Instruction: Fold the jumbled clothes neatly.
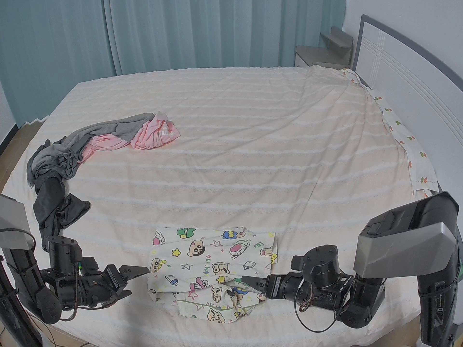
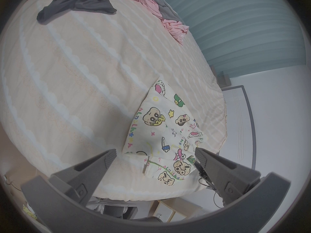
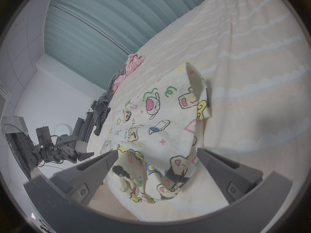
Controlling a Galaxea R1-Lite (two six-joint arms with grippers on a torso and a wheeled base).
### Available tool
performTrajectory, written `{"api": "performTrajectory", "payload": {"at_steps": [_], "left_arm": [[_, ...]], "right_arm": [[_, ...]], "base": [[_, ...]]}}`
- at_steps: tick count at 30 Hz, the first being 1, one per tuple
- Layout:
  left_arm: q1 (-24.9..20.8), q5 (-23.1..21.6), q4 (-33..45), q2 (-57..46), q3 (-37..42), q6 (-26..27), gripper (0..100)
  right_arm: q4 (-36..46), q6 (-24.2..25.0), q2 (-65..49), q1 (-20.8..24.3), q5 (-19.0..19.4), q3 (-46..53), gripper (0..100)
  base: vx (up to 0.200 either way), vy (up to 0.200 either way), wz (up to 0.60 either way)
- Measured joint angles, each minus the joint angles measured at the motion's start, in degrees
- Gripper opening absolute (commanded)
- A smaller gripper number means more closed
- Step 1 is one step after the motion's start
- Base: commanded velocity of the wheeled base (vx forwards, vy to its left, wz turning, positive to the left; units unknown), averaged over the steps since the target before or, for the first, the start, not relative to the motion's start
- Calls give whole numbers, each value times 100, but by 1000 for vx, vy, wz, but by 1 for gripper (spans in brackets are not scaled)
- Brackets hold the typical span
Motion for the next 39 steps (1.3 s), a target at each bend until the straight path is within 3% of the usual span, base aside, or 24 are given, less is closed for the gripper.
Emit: {"api": "performTrajectory", "payload": {"at_steps": [12,13,27,39], "left_arm": [[-2,1,0,6,0,4,100],[-2,0,0,6,0,4,100],[15,6,0,9,0,4,100],[20,11,1,12,0,4,100]], "right_arm": [[41,-6,83,6,2,-218,100],[50,-4,91,9,2,-243,0],[128,0,27,12,-39,-257,0],[304,-6,-728,12,-22,211,0]], "base": [[0,0,0],[0,0,0],[0,0,0],[0,0,0]]}}
